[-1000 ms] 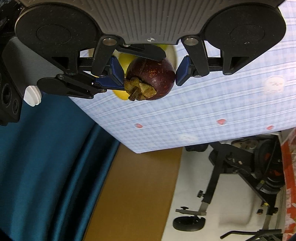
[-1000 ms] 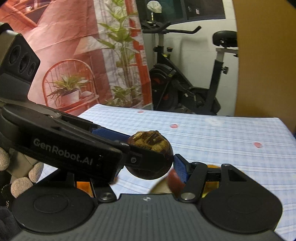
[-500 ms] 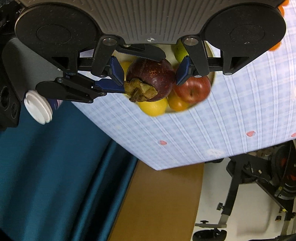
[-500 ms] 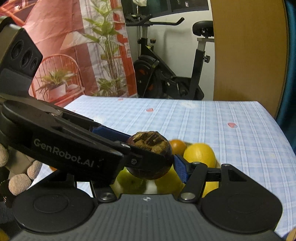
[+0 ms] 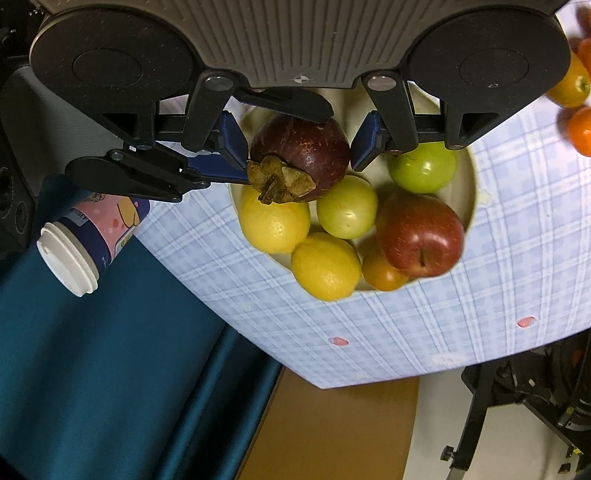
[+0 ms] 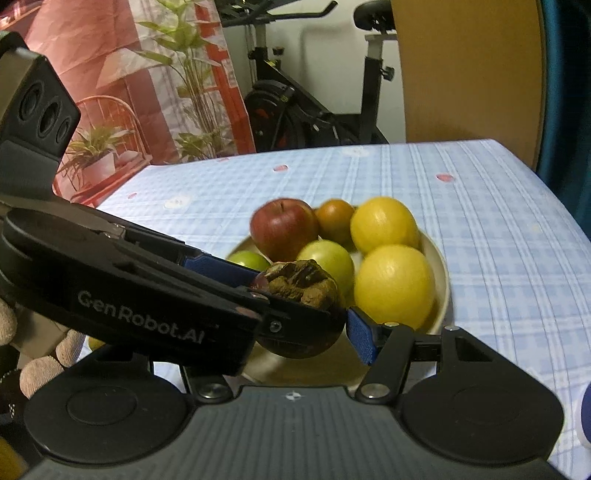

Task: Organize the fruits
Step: 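Carry the mangosteen over the beige plate with the left gripper, then lower the mangosteen onto the plate and open the left gripper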

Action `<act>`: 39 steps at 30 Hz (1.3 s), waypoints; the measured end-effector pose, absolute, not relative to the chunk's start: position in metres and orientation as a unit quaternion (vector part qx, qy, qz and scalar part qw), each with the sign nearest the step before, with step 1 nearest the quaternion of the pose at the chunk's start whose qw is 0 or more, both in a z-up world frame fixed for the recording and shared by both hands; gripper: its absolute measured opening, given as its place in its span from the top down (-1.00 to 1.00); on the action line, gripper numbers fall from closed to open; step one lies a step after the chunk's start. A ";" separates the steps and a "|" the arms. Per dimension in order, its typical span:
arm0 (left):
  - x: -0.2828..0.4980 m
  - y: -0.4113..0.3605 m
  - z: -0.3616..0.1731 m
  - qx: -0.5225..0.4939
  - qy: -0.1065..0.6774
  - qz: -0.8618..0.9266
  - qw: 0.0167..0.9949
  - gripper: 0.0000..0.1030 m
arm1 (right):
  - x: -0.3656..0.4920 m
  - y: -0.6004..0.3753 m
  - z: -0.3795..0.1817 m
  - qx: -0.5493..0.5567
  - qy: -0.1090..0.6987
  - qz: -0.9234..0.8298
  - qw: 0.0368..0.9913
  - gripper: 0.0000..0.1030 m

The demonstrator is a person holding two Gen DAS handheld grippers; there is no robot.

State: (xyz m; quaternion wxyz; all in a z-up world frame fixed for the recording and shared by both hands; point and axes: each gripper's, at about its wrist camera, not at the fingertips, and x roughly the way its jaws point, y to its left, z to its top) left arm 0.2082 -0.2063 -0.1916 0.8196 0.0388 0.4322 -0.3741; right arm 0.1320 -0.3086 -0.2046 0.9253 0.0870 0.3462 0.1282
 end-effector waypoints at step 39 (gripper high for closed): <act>0.211 -0.184 -0.183 0.008 0.410 -0.348 0.843 -0.27 | 0.132 -0.305 -0.207 0.067 0.344 0.112 0.930 -0.27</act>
